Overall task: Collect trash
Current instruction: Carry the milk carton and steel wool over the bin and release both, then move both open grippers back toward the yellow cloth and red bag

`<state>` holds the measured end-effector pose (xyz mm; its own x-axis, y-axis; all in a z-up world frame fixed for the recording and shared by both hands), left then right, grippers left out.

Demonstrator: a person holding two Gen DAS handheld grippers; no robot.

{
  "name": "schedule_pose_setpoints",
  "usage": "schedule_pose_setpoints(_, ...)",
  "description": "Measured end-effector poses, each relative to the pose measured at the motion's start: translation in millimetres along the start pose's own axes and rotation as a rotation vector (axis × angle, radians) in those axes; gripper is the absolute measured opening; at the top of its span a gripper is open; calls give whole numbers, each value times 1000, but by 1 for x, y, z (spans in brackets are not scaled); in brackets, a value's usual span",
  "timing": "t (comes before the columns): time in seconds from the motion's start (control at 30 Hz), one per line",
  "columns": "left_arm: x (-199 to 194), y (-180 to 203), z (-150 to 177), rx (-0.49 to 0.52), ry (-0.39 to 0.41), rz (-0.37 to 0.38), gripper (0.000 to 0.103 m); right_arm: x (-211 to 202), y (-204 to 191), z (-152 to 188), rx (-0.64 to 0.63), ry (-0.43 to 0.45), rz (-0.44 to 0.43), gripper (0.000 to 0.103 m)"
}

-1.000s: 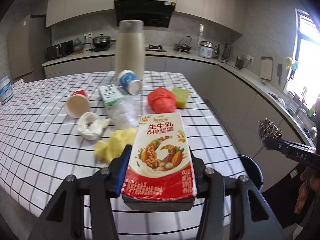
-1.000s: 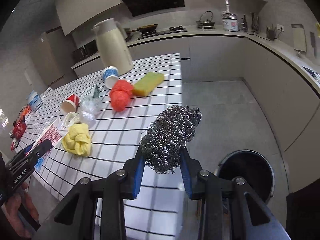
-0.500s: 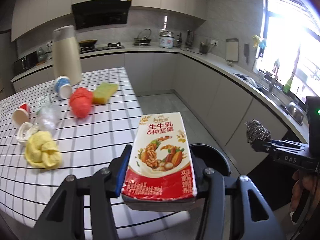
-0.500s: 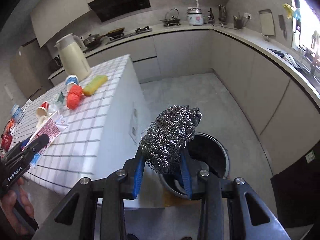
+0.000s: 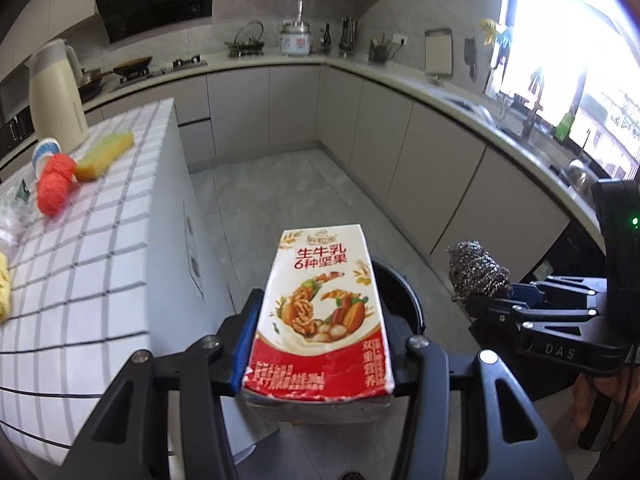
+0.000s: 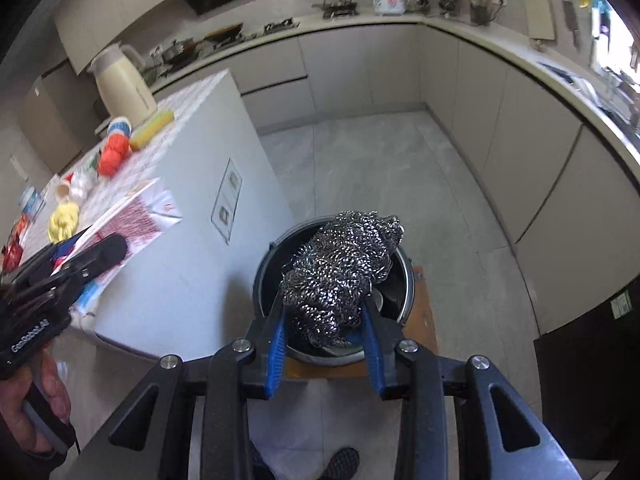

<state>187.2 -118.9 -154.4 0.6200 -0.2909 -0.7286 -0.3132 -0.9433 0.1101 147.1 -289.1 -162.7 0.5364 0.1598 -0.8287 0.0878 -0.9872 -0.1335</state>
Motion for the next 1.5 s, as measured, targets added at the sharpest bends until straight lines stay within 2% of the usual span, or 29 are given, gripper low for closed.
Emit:
schedule_pose_setpoints(0.23,60,10,26,-30,-115,-35,51,66,14,11,-112,-105,-27,36)
schedule_pose_setpoints(0.37,78,9,29,-70,-140,-44,51,101,20,13,-165,-162,-55,36)
schedule_pose_setpoints(0.43,86,6,31,-81,-154,-63,55,116,19,15,-207,-190,-73,37)
schedule_pose_setpoints(0.47,92,5,35,-81,-178,-84,66,123,21,13,-228,-187,-69,42)
schedule_pose_setpoints(0.5,94,4,40,-87,-196,-107,69,130,24,12,-241,-185,-57,58)
schedule_pose_setpoints(0.53,94,3,41,-94,-198,-118,69,138,30,12,-254,-192,-23,79)
schedule_pose_setpoints(0.57,90,3,41,-98,-192,-126,72,144,42,13,-265,-197,33,80)
schedule_pose_setpoints(0.6,86,4,40,-97,-184,-134,81,146,51,13,-264,-195,67,80)
schedule_pose_setpoints(0.67,76,8,36,-87,-156,-158,94,142,73,12,-209,-203,105,80)
schedule_pose_setpoints(0.7,72,11,34,-78,-144,-164,95,138,81,11,-176,-201,111,84)
schedule_pose_setpoints(0.77,61,18,31,-72,-134,-164,96,125,98,8,-109,-177,139,103)
schedule_pose_setpoints(0.83,49,24,27,-67,-114,-166,99,111,107,4,-79,-149,166,103)
schedule_pose_setpoints(1.1,4,47,2,-45,-46,-140,99,52,117,-8,29,-73,175,103)
schedule_pose_setpoints(1.23,-5,41,-14,-38,-22,-136,99,30,118,-17,51,-36,172,103)
schedule_pose_setpoints(1.5,-24,13,-24,-58,13,-134,99,2,85,-34,30,16,166,103)
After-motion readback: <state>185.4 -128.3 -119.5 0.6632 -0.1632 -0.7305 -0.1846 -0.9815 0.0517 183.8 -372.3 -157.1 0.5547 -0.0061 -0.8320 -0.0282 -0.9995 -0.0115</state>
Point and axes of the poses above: each gripper's, at about its wrist camera, not at the fingertips, and x roughly the way its jaws point, y to its right, z to its underside, the point moved 10 cm from there along x, roughly the way its jaws point, and after that the axes turned 1 degree about z, right-handed, at the moved point
